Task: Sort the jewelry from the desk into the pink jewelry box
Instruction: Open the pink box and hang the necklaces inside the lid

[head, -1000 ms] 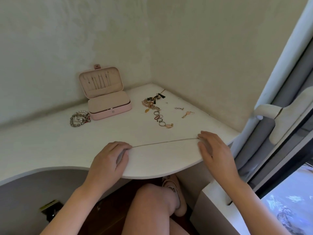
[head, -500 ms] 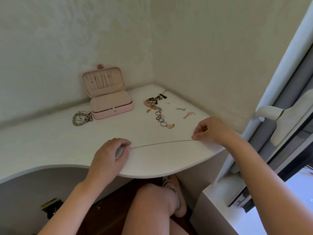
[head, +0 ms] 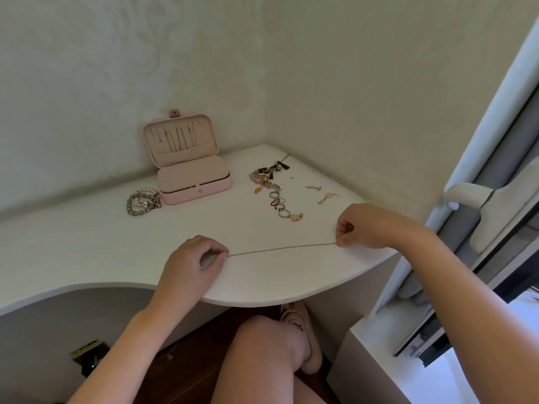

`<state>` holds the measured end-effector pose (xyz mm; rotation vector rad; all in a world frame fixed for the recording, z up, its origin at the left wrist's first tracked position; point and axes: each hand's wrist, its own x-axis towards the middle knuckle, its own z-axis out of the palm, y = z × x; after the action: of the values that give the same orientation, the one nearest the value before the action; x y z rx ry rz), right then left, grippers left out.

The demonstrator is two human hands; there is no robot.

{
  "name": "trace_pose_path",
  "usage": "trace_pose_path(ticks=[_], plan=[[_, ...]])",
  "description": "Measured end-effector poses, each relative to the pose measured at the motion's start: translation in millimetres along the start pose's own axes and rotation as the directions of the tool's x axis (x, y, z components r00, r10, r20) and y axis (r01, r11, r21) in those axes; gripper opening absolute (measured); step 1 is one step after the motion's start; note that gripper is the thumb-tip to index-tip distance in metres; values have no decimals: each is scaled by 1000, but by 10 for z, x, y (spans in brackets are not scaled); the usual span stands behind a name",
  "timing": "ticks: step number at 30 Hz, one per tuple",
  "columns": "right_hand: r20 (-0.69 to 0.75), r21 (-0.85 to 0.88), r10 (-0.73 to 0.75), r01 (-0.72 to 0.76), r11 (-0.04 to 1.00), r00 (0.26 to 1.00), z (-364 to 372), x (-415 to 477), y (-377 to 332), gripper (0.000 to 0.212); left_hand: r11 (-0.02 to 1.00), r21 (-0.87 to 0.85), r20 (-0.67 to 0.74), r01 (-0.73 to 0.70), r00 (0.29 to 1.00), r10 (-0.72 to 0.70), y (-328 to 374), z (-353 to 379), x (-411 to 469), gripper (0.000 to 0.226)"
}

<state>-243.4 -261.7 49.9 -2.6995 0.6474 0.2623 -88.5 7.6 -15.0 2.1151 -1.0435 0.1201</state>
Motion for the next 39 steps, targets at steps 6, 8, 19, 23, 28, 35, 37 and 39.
trace_pose_path(ticks=[6, 8, 19, 23, 28, 35, 37, 39], plan=[[72, -36, -75, 78, 996, 995, -32, -21, 66, 13, 1000, -19, 23, 10, 1000, -9, 16, -30, 2, 8], [64, 176, -142, 129, 976, 988, -55, -48, 110, 12, 1000, -19, 29, 9, 1000, -8, 14, -31, 3, 8], [-41, 341, -115, 122, 932, 992, -148, -42, 191, 14, 999, 41, 26, 10, 1000, -11, 4, -23, 4, 6], [-53, 115, -91, 96, 989, 994, -122, -71, 77, 17, 998, 64, 51, 26, 998, -30, 36, -32, 14, 7], [-136, 101, -75, 89, 991, 988, -136, -70, -4, 22, 995, 46, 136, 94, 986, -99, 145, -107, 58, 7], [-186, 150, -93, 122, 981, 978, -146, -113, 3, 23, 985, 160, 290, 64, 951, -109, 252, -198, 137, 10], [-189, 150, -89, 118, 982, 978, -134, -125, 10, 21, 981, 188, 333, 43, 937, -105, 281, -216, 147, 9], [-186, 150, -85, 114, 982, 979, -113, -135, 16, 21, 980, 199, 367, 26, 925, -99, 306, -237, 144, 7]])
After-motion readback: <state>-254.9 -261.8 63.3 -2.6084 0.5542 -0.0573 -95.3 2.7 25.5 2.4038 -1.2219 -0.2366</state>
